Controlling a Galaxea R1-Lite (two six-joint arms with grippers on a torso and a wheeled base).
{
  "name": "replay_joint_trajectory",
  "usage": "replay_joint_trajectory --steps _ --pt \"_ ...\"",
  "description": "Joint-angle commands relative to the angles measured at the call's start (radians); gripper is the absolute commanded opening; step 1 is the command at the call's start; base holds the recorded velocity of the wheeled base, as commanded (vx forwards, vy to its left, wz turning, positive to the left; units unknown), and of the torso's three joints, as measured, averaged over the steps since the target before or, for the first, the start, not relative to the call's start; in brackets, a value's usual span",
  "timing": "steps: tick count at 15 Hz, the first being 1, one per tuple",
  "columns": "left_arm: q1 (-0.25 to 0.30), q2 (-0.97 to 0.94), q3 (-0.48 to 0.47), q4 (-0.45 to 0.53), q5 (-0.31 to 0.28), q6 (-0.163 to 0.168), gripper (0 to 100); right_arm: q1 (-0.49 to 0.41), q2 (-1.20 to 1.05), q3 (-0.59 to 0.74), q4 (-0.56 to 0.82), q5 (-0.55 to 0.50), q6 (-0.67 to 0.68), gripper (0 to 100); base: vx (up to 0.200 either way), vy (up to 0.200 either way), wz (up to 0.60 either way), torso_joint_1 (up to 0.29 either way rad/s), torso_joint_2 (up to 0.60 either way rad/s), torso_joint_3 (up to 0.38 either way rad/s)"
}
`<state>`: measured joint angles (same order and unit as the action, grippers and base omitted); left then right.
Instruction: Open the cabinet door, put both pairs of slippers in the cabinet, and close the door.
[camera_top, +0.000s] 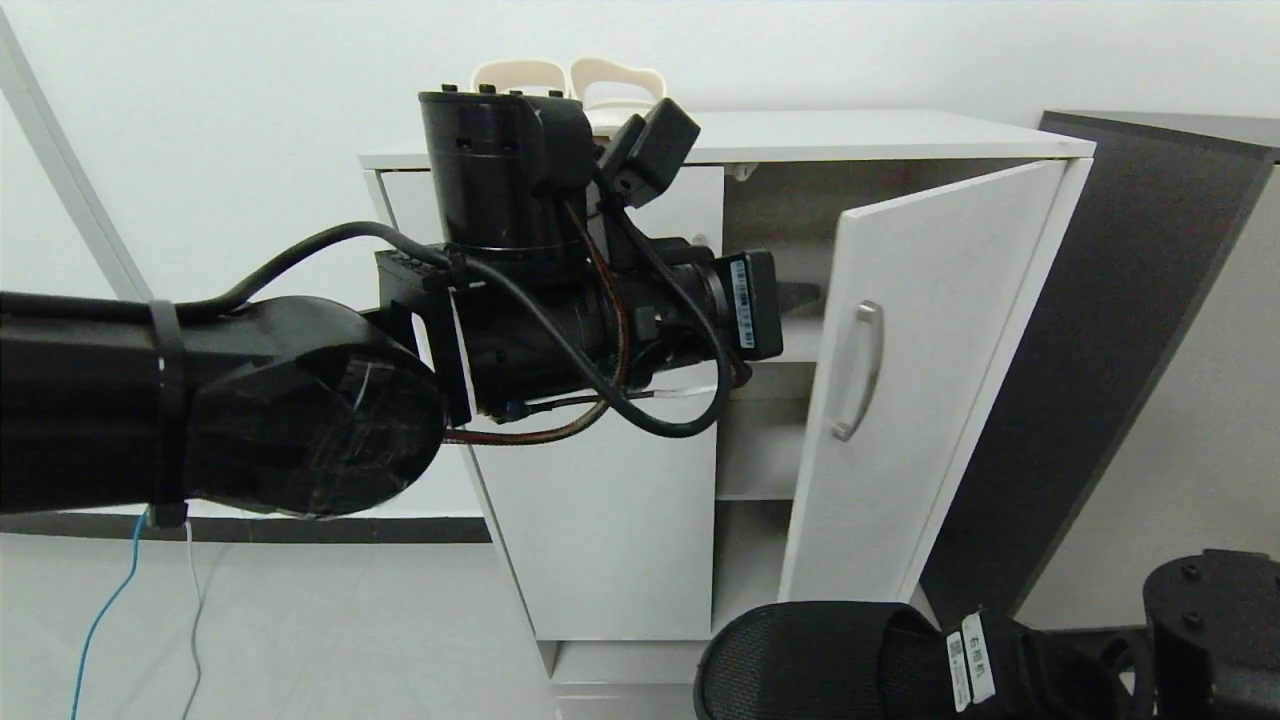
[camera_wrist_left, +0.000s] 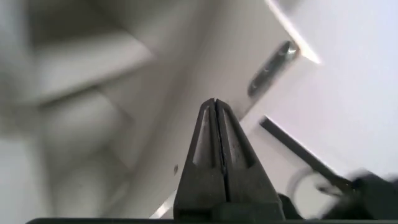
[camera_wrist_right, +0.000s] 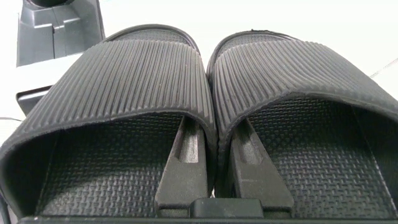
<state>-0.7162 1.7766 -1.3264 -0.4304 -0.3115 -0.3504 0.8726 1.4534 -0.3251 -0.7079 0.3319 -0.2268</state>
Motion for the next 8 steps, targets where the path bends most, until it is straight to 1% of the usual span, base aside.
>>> replay_joint_trajectory --steps 1,2,5,7,8 --pt "-0.002 -0.025 0.01 -0.001 0.002 -0.001 0 0.003 -0.001 0.0 -0.001 -0.001 0.0 0 -0.2 0.0 0.0 -0.002 0.0 0.007" --pt "-0.002 -0.026 0.015 -0.002 0.002 0.001 0 0.003 -0.001 0.0 -0.001 -0.001 0.0 0 -0.2 0.0 0.0 0.002 0.0 0.002" --pt "0.006 -0.055 0.046 0.001 0.003 0.001 0 -0.003 -0.001 0.0 -0.004 -0.002 0.001 0 0.0 0.0 0.0 0.0 0.0 0.0" --pt "0.041 -0.166 0.159 0.012 0.005 0.007 0 -0.049 0.007 -0.008 -0.005 -0.002 0.003 0 0.0 0.0 0.0 0.0 0.0 0.0" --pt "0.072 -0.227 0.217 0.029 0.005 0.008 0 -0.072 0.013 -0.014 -0.005 -0.002 0.003 0 0.0 0.0 0.0 0.0 0.0 0.0"
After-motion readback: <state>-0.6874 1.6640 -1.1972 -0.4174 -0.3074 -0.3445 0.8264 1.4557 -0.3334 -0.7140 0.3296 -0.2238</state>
